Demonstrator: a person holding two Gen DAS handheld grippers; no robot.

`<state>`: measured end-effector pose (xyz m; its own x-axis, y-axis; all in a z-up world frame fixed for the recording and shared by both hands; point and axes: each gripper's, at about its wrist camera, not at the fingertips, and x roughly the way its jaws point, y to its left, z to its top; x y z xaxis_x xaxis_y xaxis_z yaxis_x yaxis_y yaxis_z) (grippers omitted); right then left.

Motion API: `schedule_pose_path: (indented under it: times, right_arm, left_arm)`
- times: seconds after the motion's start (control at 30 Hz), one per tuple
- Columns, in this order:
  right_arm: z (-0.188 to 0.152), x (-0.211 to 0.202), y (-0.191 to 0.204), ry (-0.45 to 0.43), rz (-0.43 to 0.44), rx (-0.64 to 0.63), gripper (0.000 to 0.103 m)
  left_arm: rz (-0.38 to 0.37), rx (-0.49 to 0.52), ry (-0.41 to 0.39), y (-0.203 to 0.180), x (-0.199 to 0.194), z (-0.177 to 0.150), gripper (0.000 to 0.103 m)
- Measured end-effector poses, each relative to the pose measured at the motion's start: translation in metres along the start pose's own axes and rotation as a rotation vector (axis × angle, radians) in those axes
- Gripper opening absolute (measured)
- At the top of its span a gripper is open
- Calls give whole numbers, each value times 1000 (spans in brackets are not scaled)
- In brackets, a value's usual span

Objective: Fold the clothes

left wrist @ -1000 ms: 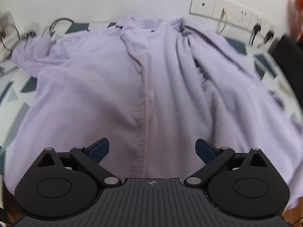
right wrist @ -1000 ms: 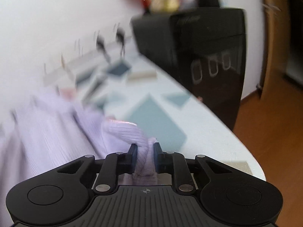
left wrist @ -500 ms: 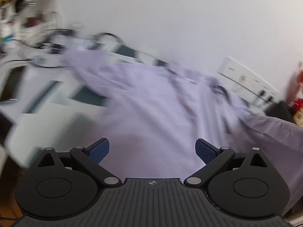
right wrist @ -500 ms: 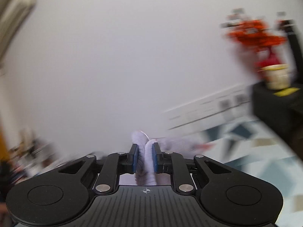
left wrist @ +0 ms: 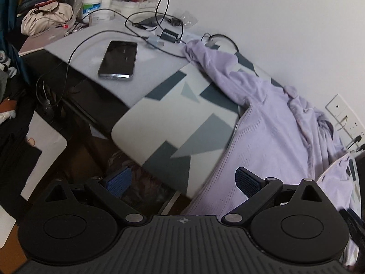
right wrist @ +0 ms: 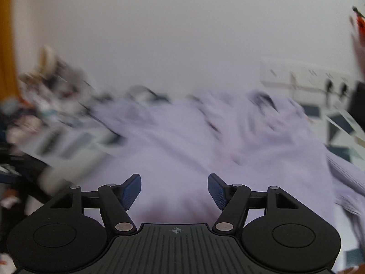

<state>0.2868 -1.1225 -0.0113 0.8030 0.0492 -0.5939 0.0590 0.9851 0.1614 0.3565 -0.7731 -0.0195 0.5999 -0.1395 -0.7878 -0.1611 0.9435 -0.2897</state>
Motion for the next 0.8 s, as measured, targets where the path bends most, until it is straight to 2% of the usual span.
schedule_pose_path:
  times: [0.1, 0.13, 0.23, 0.3, 0.33, 0.37, 0.4, 0.47, 0.5, 0.63, 0.7, 0.8]
  right_arm:
    - [-11, 38, -4, 61, -51, -41, 63]
    - [-16, 52, -2, 86, -61, -56, 66]
    - [-28, 89, 6, 149, -83, -70, 66]
    - [-32, 103, 9, 162, -105, -43, 52]
    - [-33, 105, 7, 155, -122, -16, 26]
    - [-32, 101, -1, 123, -146, 47, 18]
    - [-28, 94, -10, 83, -140, 128, 18]
    - [-21, 72, -18, 4, -106, 196, 16]
    - [-16, 58, -19, -37, -68, 196, 16]
    - [-2, -1, -9, -97, 229, 137, 16]
    - [-6, -15, 8, -23, 371, 54, 16]
    - [-30, -13, 29, 120, 511, -1, 16]
  left_arm:
    - [-10, 8, 26, 0, 1, -9, 99]
    - [-6, 19, 33, -1, 2, -11, 99]
    - [15, 45, 45, 0, 5, -16, 99]
    - [27, 35, 55, 4, 8, -16, 99]
    - [30, 24, 59, 6, 9, -15, 99]
    - [29, 12, 60, 8, 10, -13, 99]
    - [27, 3, 59, 9, 11, -11, 99]
    - [20, -5, 52, 10, 13, -7, 99]
    - [16, -4, 48, 10, 14, -5, 99]
    - [4, -21, 54, 9, 22, 0, 99]
    - [-8, -24, 67, 7, 28, 1, 99]
    - [-19, -10, 85, 0, 35, 1, 99]
